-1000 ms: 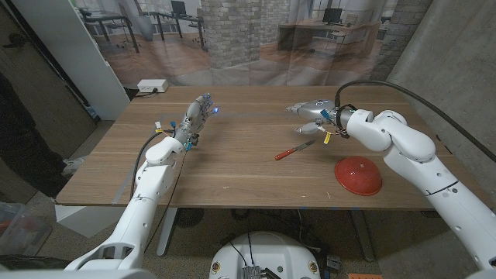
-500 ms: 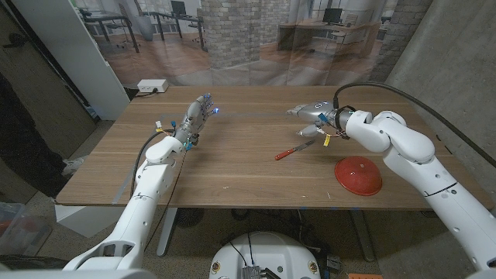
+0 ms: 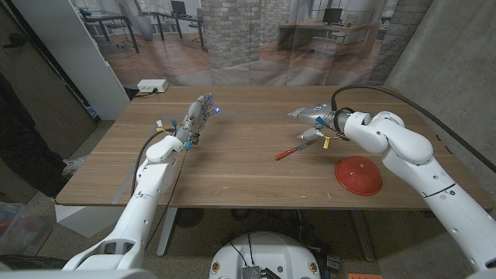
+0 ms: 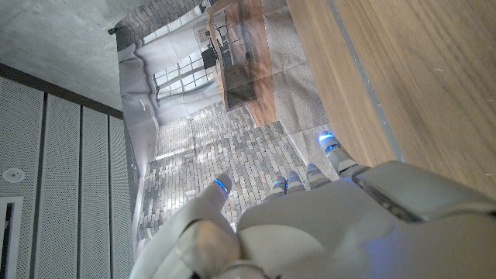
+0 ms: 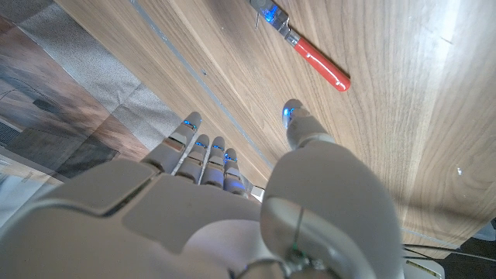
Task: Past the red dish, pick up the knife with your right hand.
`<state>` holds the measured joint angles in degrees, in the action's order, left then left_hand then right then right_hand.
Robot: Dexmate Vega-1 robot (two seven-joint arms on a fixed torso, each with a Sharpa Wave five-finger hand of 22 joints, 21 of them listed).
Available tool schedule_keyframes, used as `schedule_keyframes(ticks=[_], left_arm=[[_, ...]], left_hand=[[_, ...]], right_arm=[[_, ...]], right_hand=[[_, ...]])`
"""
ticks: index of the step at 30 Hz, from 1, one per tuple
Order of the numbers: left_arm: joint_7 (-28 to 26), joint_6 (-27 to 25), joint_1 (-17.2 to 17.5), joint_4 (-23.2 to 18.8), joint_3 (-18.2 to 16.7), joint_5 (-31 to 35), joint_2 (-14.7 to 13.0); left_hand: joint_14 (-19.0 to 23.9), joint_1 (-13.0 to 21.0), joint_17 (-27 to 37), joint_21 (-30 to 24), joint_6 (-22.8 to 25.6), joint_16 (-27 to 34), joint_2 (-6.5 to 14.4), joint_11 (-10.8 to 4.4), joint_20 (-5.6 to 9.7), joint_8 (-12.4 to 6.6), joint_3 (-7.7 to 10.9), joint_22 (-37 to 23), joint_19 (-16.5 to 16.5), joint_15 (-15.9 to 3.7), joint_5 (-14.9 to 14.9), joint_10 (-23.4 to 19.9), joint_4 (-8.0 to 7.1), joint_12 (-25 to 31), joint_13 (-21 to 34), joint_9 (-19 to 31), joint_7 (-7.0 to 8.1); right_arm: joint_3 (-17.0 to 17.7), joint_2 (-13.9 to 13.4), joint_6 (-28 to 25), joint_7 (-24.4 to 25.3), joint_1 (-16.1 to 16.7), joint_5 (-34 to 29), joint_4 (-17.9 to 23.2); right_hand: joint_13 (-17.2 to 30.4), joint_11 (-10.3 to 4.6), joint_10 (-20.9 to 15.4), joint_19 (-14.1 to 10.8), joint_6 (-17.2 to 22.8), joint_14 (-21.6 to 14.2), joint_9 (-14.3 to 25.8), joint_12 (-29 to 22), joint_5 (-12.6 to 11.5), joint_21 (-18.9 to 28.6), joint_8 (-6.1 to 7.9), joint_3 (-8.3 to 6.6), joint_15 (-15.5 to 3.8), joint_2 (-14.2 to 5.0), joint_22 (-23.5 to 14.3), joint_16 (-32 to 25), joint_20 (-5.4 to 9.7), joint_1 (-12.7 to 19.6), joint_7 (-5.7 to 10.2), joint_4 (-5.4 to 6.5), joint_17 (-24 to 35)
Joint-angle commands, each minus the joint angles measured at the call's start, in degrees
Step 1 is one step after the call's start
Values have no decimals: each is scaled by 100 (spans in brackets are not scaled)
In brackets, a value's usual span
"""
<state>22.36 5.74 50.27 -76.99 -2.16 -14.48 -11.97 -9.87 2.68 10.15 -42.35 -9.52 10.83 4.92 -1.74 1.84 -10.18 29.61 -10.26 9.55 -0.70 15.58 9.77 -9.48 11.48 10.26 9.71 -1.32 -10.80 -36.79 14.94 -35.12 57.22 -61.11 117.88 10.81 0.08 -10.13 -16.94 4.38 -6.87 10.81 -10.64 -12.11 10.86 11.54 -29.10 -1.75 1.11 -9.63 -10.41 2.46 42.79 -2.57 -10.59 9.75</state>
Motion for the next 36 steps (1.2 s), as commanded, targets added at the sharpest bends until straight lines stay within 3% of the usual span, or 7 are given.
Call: schedule_keyframes(ticks=[1, 12, 18, 36], left_arm=[[0, -41, -10, -26, 13, 30, -1], [-27, -62, 22, -83, 12, 44, -6], [-26, -86, 37, -105, 8, 39, -13], [-11, -95, 69, -82, -22, 24, -18]], left_hand=[[-862, -55, 5, 21, -573, -2, 363, 17, -10, -13, -20, -9, 1239, 16, -14, 415, -8, 10, 24, 10, -25], [-861, -56, 5, 35, -579, -3, 363, 16, -14, -11, -26, -9, 1232, 12, -14, 413, -8, 10, 24, 10, -25], [-863, -56, 5, 42, -585, -3, 366, 24, -7, -9, -28, -10, 1230, 12, -13, 412, -8, 9, 24, 10, -30], [-865, -59, 5, 66, -595, -4, 368, 14, -13, -8, -37, -11, 1228, 13, -12, 419, -10, 6, 24, 10, -39]], right_arm=[[-43, 62, 69, -70, 14, -103, -46], [-95, 67, 233, -41, 27, -63, -100], [-109, 80, 290, 72, 48, -109, -117], [-273, 128, 457, -7, -45, -104, -249]], right_hand=[[8, -34, -7, -50, 30, -21, 7, -21, -43, 14, 16, 3, -47, 30, 2, -6, 144, 82, 35, 19, 6], [9, -57, -86, -114, 160, -86, 10, -48, -92, 30, 68, 35, -98, 114, 1, -23, 171, 195, 68, 30, 7], [9, -139, -307, -344, 352, -329, 13, -100, -167, 82, 127, 77, -241, 187, -1, -72, 241, 407, 134, 55, 6], [9, -204, -429, -457, 485, -451, 15, -110, -213, 92, 159, 117, -290, 219, -4, -75, 288, 541, 196, 73, 5]])
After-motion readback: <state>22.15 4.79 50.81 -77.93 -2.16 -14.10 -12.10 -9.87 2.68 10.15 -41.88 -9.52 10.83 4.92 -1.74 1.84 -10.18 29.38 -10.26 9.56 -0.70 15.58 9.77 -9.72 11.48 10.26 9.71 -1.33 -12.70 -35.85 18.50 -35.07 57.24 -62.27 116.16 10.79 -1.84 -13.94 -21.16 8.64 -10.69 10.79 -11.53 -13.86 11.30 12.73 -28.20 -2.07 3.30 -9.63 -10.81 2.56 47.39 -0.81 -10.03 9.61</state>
